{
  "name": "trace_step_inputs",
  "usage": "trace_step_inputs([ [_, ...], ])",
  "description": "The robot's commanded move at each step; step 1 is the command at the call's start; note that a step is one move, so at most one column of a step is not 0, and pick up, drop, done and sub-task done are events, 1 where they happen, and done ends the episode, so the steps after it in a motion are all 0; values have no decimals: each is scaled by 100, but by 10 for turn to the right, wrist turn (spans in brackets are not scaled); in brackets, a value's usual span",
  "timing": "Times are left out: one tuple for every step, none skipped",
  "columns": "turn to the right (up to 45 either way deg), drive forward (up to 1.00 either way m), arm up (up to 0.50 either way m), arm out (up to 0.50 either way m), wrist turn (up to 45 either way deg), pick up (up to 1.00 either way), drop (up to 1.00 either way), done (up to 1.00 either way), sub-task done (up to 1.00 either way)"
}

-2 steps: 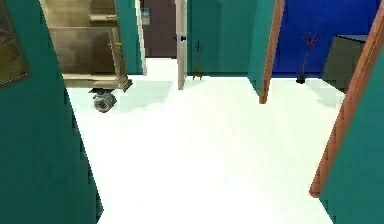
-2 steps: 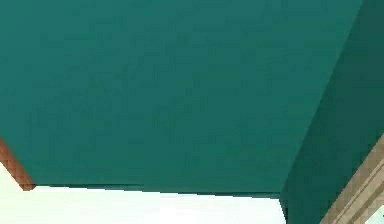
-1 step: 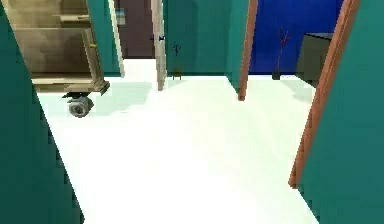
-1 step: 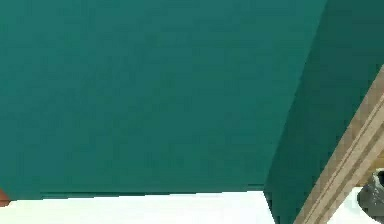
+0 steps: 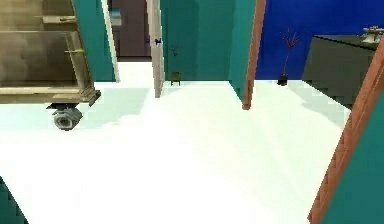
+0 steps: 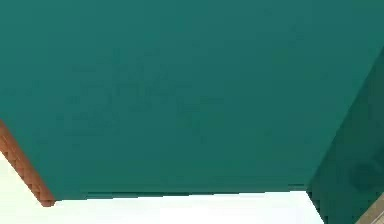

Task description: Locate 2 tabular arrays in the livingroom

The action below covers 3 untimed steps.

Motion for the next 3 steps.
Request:
trace_step_inputs([
  [-120, 0, 0, 0, 0, 0, 0, 0, 0],
  [0, 100, 0, 0, 0, 0, 0, 0, 0],
  [-30, 0, 0, 0, 0, 0, 0, 0, 0],
])
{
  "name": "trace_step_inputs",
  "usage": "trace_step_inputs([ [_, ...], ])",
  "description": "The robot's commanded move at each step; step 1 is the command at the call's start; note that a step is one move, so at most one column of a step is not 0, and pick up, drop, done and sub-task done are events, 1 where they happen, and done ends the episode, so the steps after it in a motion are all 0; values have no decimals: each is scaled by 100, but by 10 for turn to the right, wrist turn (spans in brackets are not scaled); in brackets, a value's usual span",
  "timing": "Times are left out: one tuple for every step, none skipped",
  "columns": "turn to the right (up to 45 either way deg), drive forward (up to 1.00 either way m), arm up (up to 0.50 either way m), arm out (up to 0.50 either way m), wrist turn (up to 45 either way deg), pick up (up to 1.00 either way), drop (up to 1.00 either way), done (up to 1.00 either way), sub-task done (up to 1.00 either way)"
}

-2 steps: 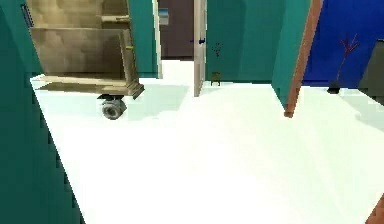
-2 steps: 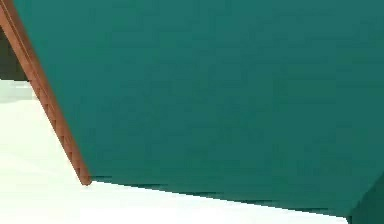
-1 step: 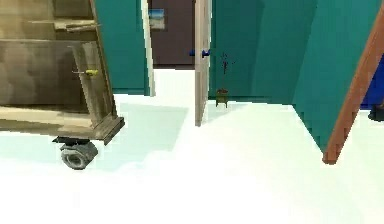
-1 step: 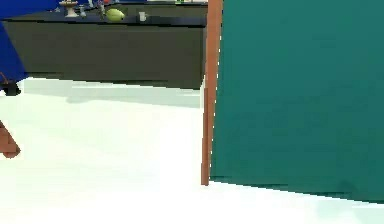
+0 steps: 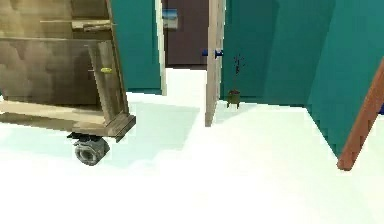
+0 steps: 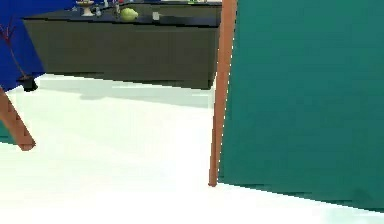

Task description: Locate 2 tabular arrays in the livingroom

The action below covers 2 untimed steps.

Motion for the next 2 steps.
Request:
trace_step_inputs([
  [0, 100, 0, 0, 0, 0, 0, 0, 0],
  [0, 75, 0, 0, 0, 0, 0, 0, 0],
])
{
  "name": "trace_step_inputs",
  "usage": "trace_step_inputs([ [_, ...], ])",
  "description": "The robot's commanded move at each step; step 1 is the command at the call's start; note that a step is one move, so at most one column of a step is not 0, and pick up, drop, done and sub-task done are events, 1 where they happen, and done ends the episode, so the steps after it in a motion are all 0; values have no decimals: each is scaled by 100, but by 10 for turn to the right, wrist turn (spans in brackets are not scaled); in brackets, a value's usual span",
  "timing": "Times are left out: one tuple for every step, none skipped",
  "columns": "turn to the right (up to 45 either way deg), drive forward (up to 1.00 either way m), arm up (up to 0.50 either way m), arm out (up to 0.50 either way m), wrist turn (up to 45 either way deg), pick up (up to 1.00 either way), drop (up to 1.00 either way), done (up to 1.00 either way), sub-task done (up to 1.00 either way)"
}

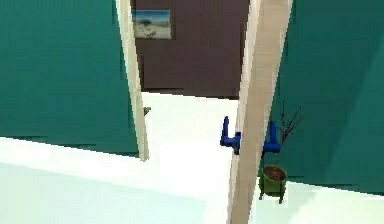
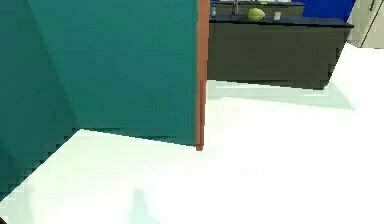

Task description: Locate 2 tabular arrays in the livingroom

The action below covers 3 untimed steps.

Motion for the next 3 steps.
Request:
trace_step_inputs([
  [-420, 0, 0, 0, 0, 0, 0, 0, 0],
  [0, 50, 0, 0, 0, 0, 0, 0, 0],
  [-270, 0, 0, 0, 0, 0, 0, 0, 0],
])
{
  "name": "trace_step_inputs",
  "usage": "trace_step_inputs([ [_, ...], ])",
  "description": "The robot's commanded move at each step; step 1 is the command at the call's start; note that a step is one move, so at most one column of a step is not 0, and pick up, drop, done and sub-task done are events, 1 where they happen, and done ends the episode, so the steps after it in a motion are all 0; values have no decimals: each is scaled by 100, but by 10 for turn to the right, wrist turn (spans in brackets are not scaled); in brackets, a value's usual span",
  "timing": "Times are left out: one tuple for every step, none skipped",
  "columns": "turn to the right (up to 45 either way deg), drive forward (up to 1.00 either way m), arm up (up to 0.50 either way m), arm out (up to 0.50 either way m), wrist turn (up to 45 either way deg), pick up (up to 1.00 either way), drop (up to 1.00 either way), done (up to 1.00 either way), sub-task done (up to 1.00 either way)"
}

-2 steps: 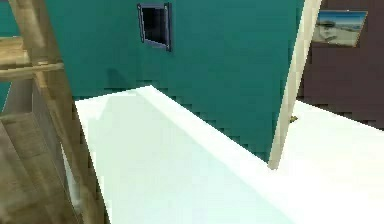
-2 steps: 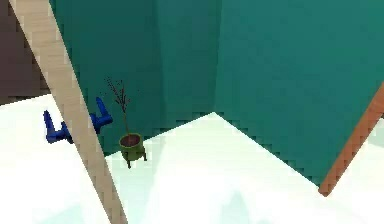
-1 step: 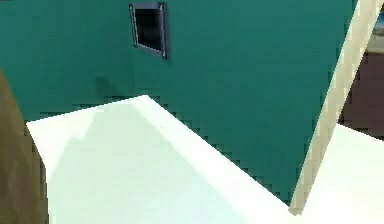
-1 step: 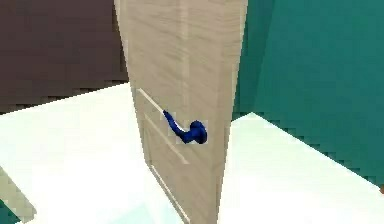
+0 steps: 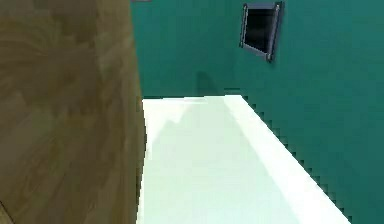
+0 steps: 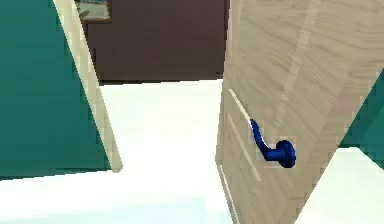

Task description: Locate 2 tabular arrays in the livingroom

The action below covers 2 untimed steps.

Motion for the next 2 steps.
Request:
trace_step_inputs([
  [0, 100, 0, 0, 0, 0, 0, 0, 0],
  [-30, 0, 0, 0, 0, 0, 0, 0, 0],
])
